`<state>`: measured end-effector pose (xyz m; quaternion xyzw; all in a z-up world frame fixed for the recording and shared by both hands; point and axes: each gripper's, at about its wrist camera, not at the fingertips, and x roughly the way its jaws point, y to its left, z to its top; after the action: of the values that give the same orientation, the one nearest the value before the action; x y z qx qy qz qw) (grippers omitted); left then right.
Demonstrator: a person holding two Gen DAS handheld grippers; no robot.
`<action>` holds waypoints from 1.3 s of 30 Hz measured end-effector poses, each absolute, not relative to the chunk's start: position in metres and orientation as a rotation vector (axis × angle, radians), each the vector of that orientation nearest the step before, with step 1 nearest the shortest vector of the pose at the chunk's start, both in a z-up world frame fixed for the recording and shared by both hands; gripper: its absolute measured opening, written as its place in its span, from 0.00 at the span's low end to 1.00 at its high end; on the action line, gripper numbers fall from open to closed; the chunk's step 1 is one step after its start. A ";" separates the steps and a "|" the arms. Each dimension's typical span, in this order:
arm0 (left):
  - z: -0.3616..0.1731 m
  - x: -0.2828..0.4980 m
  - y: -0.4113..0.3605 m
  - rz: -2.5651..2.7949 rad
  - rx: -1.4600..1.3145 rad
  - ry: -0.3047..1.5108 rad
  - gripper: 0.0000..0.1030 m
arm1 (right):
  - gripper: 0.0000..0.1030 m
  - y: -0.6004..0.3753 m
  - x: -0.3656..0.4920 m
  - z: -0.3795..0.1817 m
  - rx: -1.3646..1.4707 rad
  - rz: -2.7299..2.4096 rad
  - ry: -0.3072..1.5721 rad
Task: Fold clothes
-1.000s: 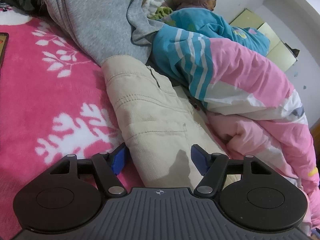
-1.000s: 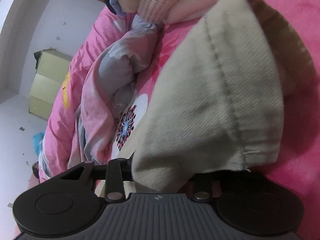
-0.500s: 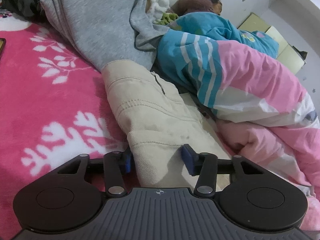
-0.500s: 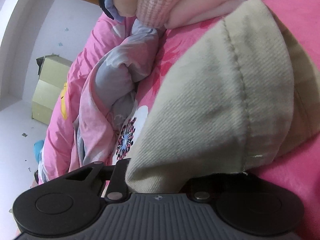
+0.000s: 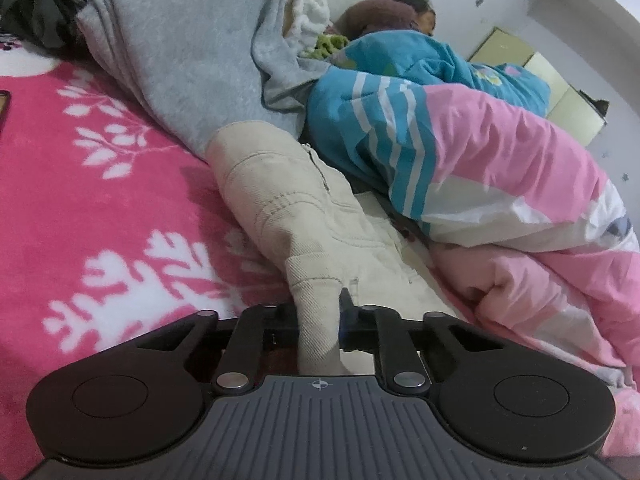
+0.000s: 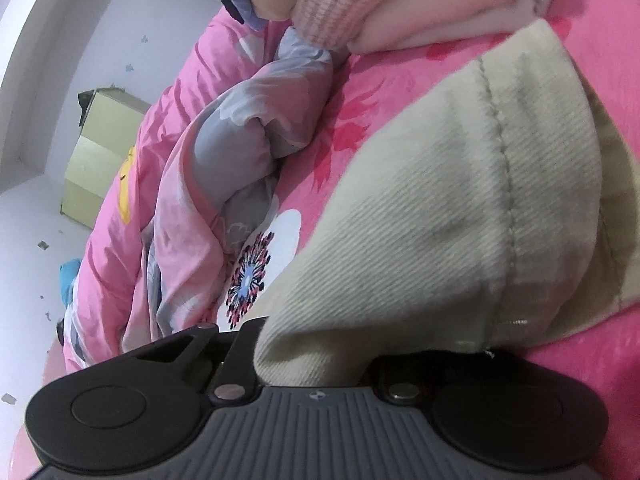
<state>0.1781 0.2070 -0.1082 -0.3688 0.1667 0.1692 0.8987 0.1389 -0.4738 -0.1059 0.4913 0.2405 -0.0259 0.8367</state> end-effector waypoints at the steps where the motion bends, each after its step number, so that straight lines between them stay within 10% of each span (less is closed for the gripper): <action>1: -0.107 0.176 0.207 0.355 -0.772 0.342 0.10 | 0.11 -0.474 0.138 -0.105 1.034 -0.056 0.510; 23: -0.099 0.059 0.188 0.333 -0.762 0.337 0.08 | 0.08 -0.506 0.116 -0.080 1.048 -0.041 0.584; 32: -0.111 0.059 0.197 0.307 -0.784 0.335 0.26 | 0.49 -0.516 0.071 -0.075 1.100 -0.119 0.616; 39: -0.119 0.056 0.209 0.260 -0.856 0.329 0.31 | 0.55 -0.488 0.005 -0.043 1.065 0.018 0.610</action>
<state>0.0563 0.2088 -0.1195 -0.4119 0.1583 0.1253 0.8886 0.0053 -0.4881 -0.0433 0.4998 0.2864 0.0083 0.8174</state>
